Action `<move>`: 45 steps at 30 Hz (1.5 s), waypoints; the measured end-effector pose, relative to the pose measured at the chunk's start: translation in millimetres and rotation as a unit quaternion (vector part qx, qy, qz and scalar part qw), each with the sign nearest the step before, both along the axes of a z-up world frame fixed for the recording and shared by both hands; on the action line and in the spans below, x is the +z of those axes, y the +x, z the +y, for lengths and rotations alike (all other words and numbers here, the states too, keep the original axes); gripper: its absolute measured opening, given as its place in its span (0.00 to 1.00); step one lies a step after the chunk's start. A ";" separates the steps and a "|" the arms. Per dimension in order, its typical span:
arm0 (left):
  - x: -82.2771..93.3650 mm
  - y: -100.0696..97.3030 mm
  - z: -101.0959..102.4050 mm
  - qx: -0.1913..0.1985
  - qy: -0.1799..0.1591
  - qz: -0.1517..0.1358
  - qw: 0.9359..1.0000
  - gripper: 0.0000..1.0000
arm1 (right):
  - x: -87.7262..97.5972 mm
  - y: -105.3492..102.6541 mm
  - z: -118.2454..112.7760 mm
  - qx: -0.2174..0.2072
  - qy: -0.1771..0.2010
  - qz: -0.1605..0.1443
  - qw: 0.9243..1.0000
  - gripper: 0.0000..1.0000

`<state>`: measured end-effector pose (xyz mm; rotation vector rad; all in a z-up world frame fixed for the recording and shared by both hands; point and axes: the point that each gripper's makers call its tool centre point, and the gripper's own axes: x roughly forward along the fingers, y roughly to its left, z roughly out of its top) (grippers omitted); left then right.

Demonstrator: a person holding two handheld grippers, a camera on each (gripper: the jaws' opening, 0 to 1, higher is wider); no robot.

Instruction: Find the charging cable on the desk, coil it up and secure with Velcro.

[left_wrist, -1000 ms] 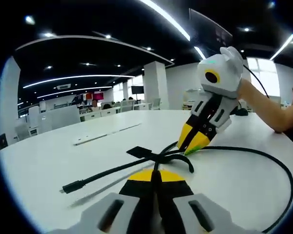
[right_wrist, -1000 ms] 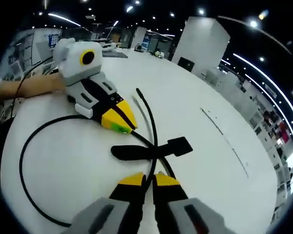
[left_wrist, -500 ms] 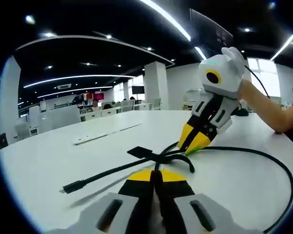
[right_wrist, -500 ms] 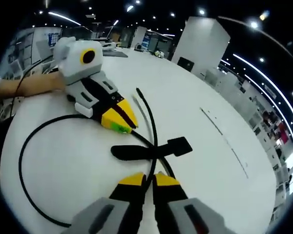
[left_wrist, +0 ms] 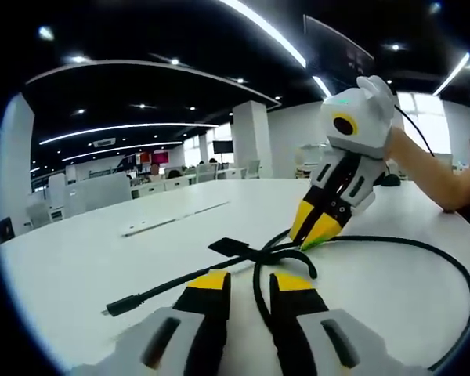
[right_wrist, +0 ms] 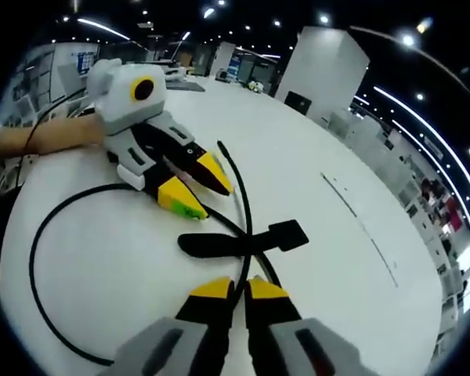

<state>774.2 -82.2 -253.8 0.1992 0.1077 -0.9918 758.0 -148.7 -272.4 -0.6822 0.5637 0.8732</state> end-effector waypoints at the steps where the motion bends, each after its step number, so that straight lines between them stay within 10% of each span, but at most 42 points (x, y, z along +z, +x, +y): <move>1: 0.3 0.9 0.5 0.001 0.001 -0.002 1.000 0.26 | 0.0 0.2 0.1 0.000 -0.001 0.000 1.000 0.08; 18: 9.5 16.3 6.8 0.013 0.054 -0.077 0.995 0.60 | -1.4 -5.7 0.8 0.005 -0.020 -0.010 1.000 0.08; 31: 2.1 16.4 -5.4 -0.045 0.140 -0.024 0.989 0.50 | -2.4 -7.7 -0.6 0.002 -0.011 -0.006 1.000 0.08; 36: -5.8 16.6 -5.9 -0.046 0.167 0.059 0.983 0.48 | -2.0 -7.0 -1.1 0.002 -0.009 -0.004 1.000 0.08; 45: -6.2 16.4 -8.3 -0.053 0.195 0.070 0.977 0.44 | -1.8 -5.9 -1.3 0.002 -0.008 -0.004 1.000 0.08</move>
